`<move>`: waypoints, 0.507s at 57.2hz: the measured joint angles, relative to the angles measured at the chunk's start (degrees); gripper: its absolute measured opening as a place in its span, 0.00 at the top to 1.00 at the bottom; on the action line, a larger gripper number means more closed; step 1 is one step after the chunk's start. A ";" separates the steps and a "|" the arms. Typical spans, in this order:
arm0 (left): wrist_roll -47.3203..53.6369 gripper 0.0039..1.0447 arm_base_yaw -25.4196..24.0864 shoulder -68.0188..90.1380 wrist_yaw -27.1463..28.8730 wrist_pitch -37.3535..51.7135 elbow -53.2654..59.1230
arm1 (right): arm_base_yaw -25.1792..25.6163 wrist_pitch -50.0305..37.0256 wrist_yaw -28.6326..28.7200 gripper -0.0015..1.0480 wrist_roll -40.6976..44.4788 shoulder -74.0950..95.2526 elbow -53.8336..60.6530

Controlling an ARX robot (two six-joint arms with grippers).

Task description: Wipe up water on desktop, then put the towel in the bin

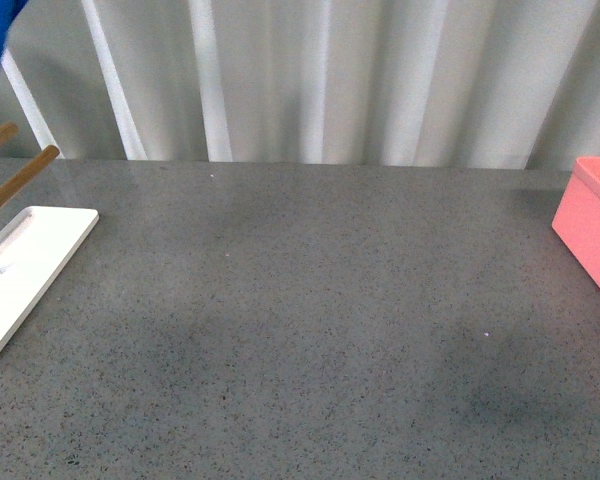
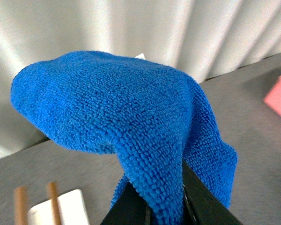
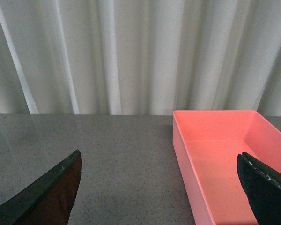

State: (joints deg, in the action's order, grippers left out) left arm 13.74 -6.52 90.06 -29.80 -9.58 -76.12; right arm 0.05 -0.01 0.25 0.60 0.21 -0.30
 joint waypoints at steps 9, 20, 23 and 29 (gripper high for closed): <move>-5.33 0.95 10.54 -5.57 -3.19 8.85 8.61 | 0.00 0.00 0.00 0.07 0.02 0.00 0.00; -10.73 0.95 18.71 -1.70 -1.25 18.23 15.61 | 0.00 0.00 0.00 0.07 0.02 0.00 0.00; -11.91 0.95 20.06 -0.42 -1.03 20.35 16.74 | 0.00 0.00 0.00 0.07 0.00 0.00 0.00; -16.52 0.95 24.11 4.00 -0.68 28.44 19.52 | 0.00 0.00 0.00 0.07 0.00 0.00 0.00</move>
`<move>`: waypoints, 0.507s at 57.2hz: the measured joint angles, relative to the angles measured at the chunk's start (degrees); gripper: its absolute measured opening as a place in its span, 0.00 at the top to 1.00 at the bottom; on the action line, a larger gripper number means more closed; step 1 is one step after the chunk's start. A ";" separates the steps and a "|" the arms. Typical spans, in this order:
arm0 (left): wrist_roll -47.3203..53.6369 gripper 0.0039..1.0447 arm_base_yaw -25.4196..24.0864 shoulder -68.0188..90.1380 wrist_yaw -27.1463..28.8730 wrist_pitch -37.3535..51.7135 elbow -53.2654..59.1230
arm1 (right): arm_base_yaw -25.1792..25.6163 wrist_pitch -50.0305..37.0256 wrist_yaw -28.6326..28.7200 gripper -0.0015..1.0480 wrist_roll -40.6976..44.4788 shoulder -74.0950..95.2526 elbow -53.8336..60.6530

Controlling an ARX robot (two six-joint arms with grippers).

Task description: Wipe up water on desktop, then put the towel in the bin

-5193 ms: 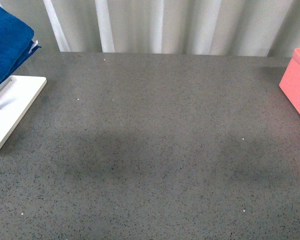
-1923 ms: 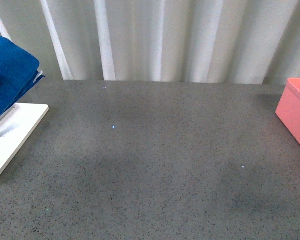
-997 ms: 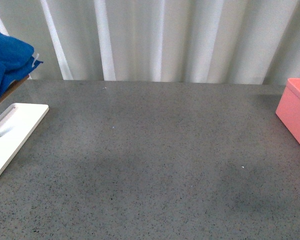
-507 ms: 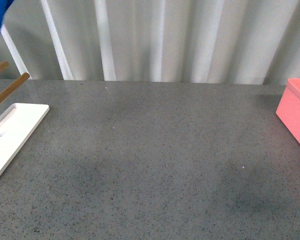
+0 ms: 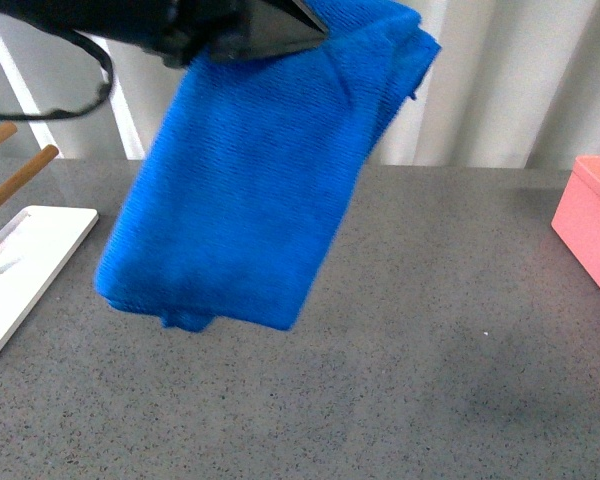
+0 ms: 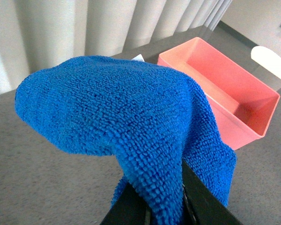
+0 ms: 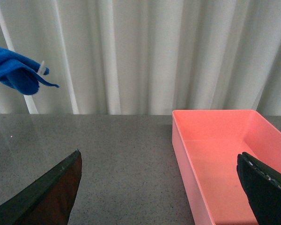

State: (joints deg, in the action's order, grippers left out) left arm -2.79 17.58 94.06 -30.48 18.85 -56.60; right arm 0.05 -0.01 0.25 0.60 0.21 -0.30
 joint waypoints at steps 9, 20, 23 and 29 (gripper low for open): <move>-7.52 0.95 2.58 3.69 -2.62 11.13 1.99 | 0.00 0.00 0.00 0.07 0.00 0.00 0.00; -15.52 0.95 4.31 7.37 -0.55 19.65 1.73 | 3.45 8.24 10.47 0.07 4.98 3.98 -3.26; -16.83 0.95 4.70 8.31 0.13 20.22 1.14 | 8.37 17.35 21.42 0.07 13.51 10.62 -7.28; -18.08 0.95 5.09 9.01 0.57 20.31 0.11 | 15.76 22.93 30.99 0.07 20.59 16.15 -12.35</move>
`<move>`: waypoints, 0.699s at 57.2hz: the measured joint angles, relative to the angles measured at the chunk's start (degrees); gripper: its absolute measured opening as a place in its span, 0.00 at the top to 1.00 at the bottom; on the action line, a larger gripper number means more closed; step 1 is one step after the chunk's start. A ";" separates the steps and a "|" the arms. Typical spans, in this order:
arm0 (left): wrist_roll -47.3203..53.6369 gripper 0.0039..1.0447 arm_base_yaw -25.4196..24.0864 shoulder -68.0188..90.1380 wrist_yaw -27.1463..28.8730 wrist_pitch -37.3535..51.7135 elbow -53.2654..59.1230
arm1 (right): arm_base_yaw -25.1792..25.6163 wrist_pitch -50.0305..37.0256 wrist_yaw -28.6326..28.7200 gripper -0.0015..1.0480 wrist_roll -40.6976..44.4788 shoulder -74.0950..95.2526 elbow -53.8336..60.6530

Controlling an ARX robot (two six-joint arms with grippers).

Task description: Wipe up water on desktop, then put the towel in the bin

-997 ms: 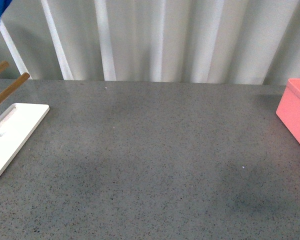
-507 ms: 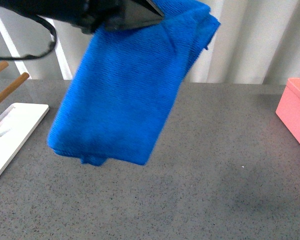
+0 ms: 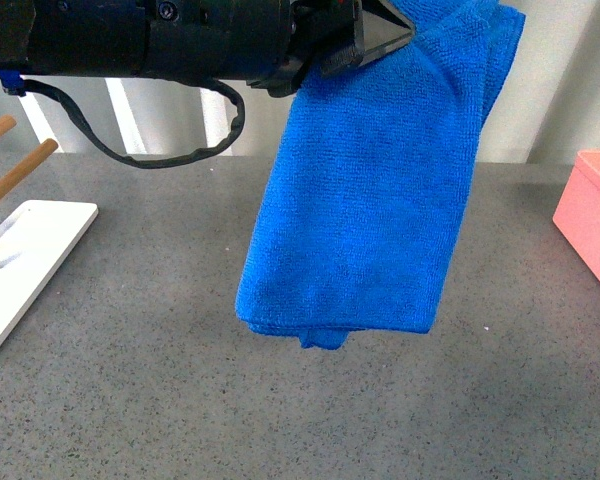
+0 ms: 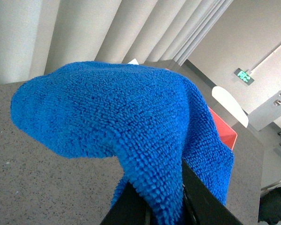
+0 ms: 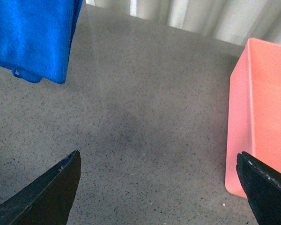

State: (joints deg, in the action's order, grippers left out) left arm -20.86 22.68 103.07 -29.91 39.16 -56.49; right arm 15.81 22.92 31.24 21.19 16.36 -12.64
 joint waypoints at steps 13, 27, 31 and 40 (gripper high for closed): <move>-2.86 0.95 0.00 0.02 1.14 -0.04 -1.07 | 2.99 -8.79 6.16 0.07 2.86 12.48 -9.99; -4.11 0.95 0.46 -1.14 1.70 -0.90 -1.07 | -9.64 -24.81 4.48 0.07 -4.52 32.85 -12.48; -4.70 0.95 0.81 -1.81 1.73 -1.05 -1.07 | -13.35 -28.50 3.21 0.07 -6.34 36.79 -12.79; -5.64 0.95 1.49 -2.80 1.84 -1.75 -1.07 | -21.70 -35.74 1.27 0.07 -8.63 44.70 -12.94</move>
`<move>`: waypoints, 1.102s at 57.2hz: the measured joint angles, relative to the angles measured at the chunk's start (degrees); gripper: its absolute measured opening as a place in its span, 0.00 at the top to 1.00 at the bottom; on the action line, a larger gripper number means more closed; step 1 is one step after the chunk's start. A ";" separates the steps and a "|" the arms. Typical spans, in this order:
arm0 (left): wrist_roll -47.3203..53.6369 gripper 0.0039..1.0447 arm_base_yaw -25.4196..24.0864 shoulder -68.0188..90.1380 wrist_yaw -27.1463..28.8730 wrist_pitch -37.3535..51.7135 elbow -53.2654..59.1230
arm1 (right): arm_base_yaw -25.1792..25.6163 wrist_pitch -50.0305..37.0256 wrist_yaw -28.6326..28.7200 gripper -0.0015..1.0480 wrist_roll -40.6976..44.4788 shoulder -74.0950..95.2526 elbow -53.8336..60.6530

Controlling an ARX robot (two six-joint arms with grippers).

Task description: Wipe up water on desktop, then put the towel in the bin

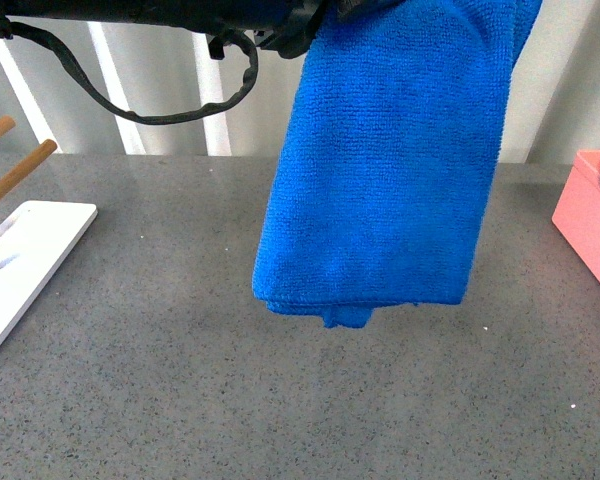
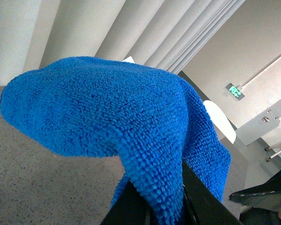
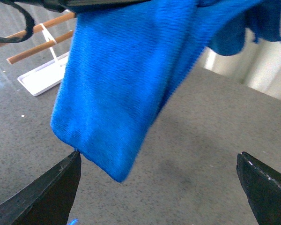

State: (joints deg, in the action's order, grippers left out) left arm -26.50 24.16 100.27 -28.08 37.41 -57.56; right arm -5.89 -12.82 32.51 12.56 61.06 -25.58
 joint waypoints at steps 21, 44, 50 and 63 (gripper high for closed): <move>-1.68 0.95 1.81 -0.87 -0.02 -0.48 0.00 | -7.54 -7.43 0.50 0.07 -0.31 12.70 -5.31; -2.25 0.95 2.80 -1.11 0.04 -0.81 0.02 | -8.44 -8.13 -1.29 0.34 0.74 19.19 -11.13; -2.21 0.95 2.71 -1.11 0.09 -1.11 0.02 | -8.85 -8.13 -1.55 0.49 0.74 19.17 -11.26; -2.10 0.95 2.10 -1.11 0.17 -1.44 0.02 | -8.07 -8.15 -2.16 0.89 1.11 19.17 -11.26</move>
State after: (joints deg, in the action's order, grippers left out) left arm -28.60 26.26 99.15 -27.90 35.97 -57.54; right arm -13.96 -20.97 30.35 13.67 80.23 -36.84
